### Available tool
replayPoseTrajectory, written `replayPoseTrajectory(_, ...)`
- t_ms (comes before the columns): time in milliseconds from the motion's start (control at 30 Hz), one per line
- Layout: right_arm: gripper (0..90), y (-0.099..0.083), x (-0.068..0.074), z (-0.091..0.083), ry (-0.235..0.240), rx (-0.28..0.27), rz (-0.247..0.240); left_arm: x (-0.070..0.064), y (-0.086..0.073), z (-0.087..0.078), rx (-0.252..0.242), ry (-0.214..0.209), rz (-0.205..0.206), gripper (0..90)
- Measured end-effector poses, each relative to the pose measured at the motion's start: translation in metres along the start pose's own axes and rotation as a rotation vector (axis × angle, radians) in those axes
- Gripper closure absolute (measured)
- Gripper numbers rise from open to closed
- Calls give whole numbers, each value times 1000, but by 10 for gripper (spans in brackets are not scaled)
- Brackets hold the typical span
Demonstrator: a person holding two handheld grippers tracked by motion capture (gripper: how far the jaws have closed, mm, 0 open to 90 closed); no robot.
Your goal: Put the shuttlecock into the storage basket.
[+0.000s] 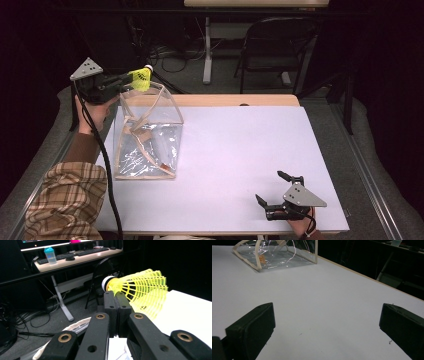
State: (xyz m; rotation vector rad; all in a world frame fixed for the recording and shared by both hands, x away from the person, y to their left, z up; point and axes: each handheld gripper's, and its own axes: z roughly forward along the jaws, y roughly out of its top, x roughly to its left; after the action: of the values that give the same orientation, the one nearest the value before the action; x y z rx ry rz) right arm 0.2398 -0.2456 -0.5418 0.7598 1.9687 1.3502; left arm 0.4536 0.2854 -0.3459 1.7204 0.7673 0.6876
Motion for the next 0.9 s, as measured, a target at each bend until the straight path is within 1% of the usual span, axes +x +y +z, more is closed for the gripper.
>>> replayPoseTrajectory(67,0,0,0,0,1,0,1,1,0,-1,-4,0,-3,895)
replayPoseTrajectory(233,0,0,0,1,0,5,3,4,-2,-2,11,12,-1,895)
replayPoseTrajectory(367,0,0,-1,0,-3,4,2,7,-3,-3,3,15,-12,895)
replayPoseTrajectory(600,0,0,-1,0,-2,3,-1,8,-4,-4,16,25,-5,895)
replayPoseTrajectory(733,0,0,-1,0,-2,5,2,11,-7,-3,21,26,-20,895)
replayPoseTrajectory(900,0,0,-1,0,-1,4,-1,13,-9,-2,41,27,-17,895)
